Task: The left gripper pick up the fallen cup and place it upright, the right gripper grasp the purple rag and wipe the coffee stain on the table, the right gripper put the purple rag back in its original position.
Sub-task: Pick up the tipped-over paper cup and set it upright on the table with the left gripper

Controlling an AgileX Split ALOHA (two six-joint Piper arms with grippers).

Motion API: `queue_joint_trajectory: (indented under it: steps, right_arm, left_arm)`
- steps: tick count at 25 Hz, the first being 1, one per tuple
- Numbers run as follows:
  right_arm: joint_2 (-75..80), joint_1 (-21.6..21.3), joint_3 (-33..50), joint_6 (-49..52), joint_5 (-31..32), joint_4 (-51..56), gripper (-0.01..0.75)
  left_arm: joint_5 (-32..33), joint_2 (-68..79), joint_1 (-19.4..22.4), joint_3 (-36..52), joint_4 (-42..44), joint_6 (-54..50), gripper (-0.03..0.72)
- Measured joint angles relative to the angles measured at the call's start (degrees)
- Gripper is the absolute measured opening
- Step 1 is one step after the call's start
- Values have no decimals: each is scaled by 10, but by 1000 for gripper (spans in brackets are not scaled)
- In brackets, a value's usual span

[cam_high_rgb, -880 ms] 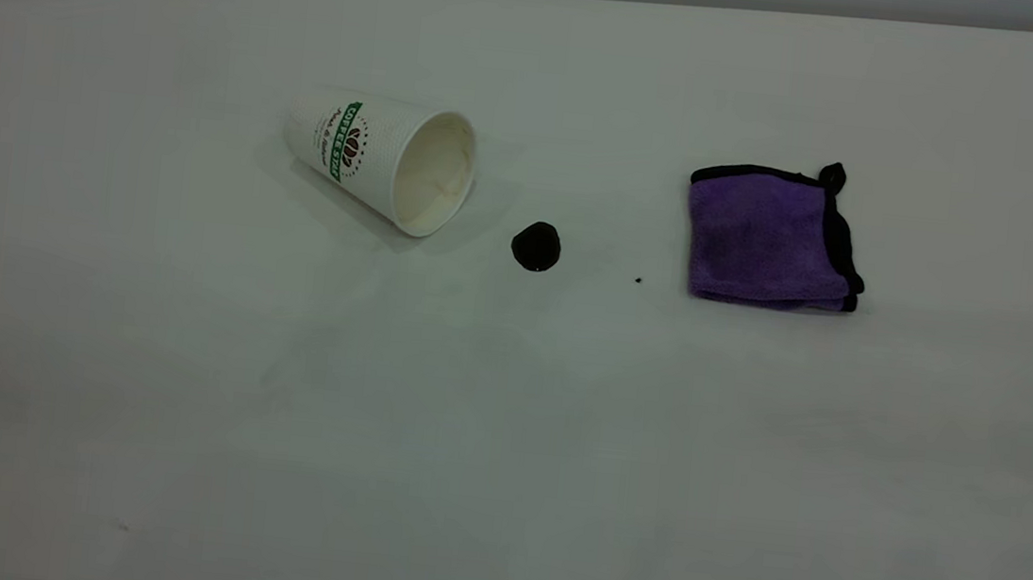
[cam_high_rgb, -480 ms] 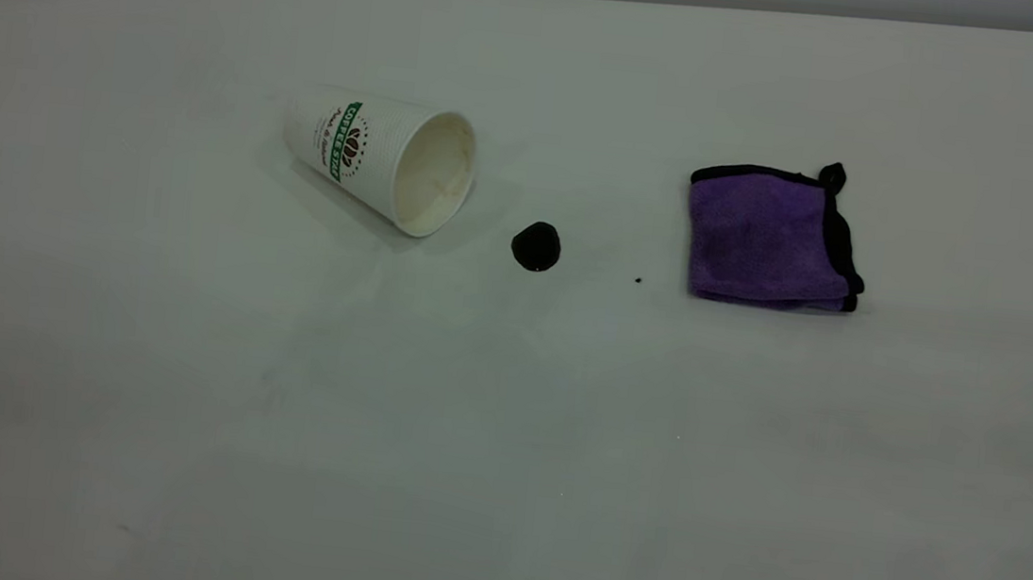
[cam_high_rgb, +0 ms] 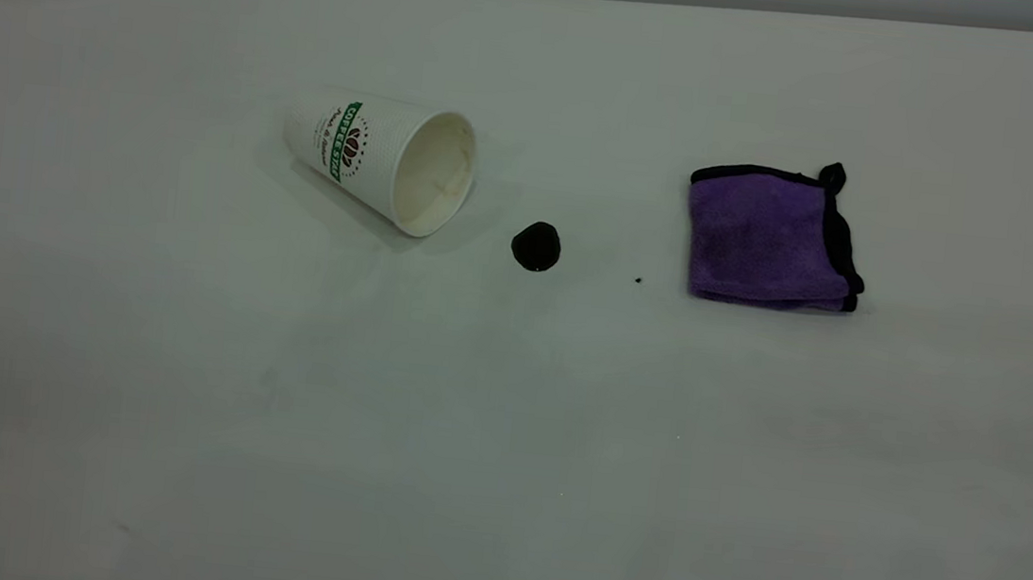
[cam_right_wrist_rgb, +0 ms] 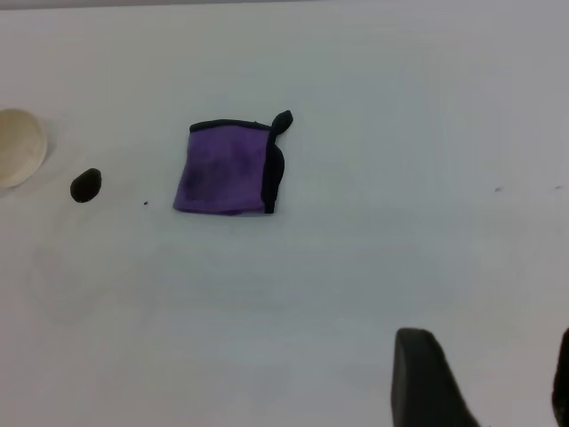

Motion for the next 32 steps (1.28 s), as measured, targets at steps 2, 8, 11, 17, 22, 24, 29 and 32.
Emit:
queue_joint_trajectory:
  steps: [2, 8, 11, 17, 22, 24, 29, 32]
  right_arm:
    - [0, 0, 0, 0, 0, 0, 391]
    - [0, 0, 0, 0, 0, 0, 391]
    - [0, 0, 0, 0, 0, 0, 391]
    - [0, 0, 0, 0, 0, 0, 391]
    - [0, 0, 0, 0, 0, 0, 391]
    - [0, 0, 0, 0, 0, 0, 391]
    - [0, 0, 0, 0, 0, 0, 391]
    - [0, 0, 0, 0, 0, 0, 391]
  left_arm:
    - [0, 0, 0, 0, 0, 0, 461]
    - [0, 0, 0, 0, 0, 0, 461]
    - [0, 0, 0, 0, 0, 0, 461]
    - [-4, 2, 0, 0, 0, -1, 466]
    - [-58, 73, 0, -10, -1, 0, 547]
    - [-99, 127, 0, -16, -3, 0, 585]
    - [-204, 288, 0, -46, -35, 15, 606]
    - [-242, 395, 0, -82, -60, 47, 600]
